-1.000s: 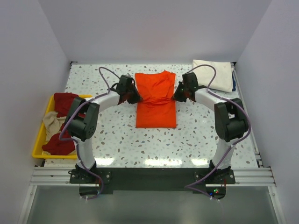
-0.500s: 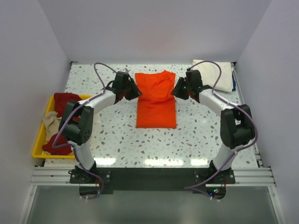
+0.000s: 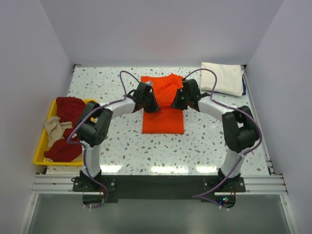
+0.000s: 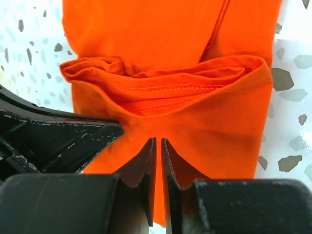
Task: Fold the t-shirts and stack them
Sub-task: Fold the tshirt
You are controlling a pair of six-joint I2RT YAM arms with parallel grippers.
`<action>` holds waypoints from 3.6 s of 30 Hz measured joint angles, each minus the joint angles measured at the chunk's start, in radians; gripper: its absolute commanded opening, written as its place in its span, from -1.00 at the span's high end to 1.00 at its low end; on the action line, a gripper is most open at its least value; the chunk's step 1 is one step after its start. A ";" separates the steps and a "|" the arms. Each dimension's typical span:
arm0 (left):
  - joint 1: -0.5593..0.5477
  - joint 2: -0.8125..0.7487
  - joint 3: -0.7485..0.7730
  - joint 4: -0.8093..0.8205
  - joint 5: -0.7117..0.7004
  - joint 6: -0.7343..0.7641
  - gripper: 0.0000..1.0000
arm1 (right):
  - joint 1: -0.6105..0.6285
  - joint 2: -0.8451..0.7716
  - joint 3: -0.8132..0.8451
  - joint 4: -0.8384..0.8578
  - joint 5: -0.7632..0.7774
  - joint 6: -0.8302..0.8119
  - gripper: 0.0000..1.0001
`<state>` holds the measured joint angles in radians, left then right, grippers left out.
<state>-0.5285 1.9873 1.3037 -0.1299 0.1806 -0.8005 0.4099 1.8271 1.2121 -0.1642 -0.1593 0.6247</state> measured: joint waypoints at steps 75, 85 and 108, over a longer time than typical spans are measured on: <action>0.235 0.094 0.117 0.013 0.081 0.084 0.34 | -0.178 0.249 0.136 0.038 -0.204 0.062 0.70; 0.217 -0.130 -0.054 0.055 0.051 0.079 0.60 | -0.209 0.249 0.111 0.077 -0.242 0.090 0.70; 0.195 0.127 0.064 0.110 0.067 0.076 0.65 | -0.234 0.269 0.105 0.106 -0.280 0.101 0.70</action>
<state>-0.3340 2.1147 1.3674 -0.0196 0.2478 -0.7246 0.1757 2.0956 1.3167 -0.0582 -0.4393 0.7254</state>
